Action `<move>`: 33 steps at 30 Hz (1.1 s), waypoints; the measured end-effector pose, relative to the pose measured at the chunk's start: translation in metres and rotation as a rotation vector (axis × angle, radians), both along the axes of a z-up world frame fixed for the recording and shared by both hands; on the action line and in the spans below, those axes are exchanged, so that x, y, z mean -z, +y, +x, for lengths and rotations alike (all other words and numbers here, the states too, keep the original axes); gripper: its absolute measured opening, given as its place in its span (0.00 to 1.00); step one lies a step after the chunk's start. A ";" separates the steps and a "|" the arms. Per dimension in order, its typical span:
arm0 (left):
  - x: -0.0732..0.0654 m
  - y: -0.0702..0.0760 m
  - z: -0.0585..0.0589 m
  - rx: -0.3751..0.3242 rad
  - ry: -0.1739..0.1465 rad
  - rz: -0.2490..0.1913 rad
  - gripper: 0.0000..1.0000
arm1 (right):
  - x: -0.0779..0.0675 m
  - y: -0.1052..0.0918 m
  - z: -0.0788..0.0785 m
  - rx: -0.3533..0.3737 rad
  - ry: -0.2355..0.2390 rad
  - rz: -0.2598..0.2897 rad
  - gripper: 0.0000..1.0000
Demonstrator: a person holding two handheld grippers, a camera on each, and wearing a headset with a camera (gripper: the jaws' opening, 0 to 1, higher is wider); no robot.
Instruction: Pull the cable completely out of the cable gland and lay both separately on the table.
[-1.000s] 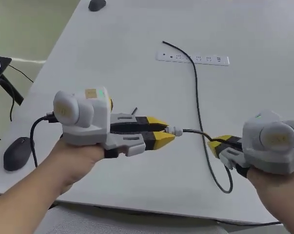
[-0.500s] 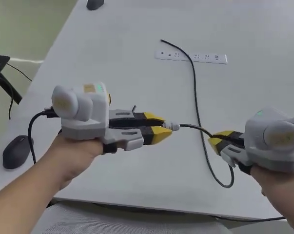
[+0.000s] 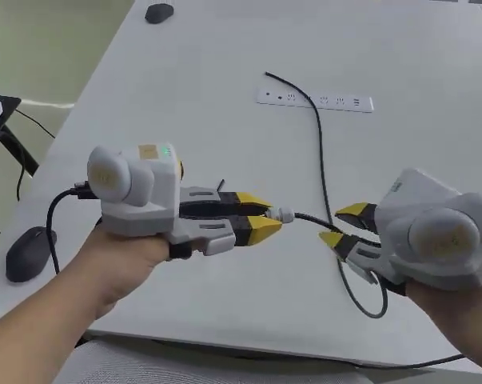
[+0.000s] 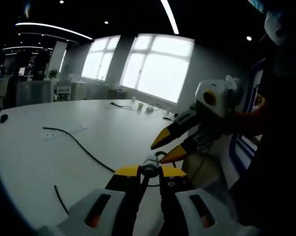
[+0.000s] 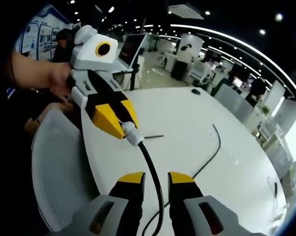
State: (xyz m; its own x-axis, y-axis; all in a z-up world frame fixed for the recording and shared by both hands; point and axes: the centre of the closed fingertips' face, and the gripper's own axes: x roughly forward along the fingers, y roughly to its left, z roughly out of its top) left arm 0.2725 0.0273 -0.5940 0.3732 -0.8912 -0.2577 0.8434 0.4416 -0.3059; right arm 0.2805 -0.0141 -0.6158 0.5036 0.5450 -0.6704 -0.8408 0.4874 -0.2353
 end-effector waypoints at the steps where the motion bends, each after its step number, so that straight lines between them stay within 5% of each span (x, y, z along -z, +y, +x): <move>1: 0.000 0.000 0.000 0.001 -0.001 0.001 0.15 | -0.001 0.004 0.000 -0.011 -0.011 -0.003 0.14; 18: 0.012 -0.005 -0.001 0.030 -0.013 0.059 0.15 | 0.000 0.020 -0.004 -0.135 -0.074 -0.086 0.02; 33: 0.009 -0.001 0.006 0.013 -0.029 0.057 0.15 | 0.003 0.013 0.008 -0.072 -0.058 -0.034 0.00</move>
State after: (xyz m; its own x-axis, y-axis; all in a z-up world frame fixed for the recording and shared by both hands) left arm 0.2784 0.0263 -0.6031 0.3700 -0.8802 -0.2972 0.8570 0.4469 -0.2565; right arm 0.2888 -0.0011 -0.6185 0.5025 0.5588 -0.6597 -0.8578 0.4172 -0.3001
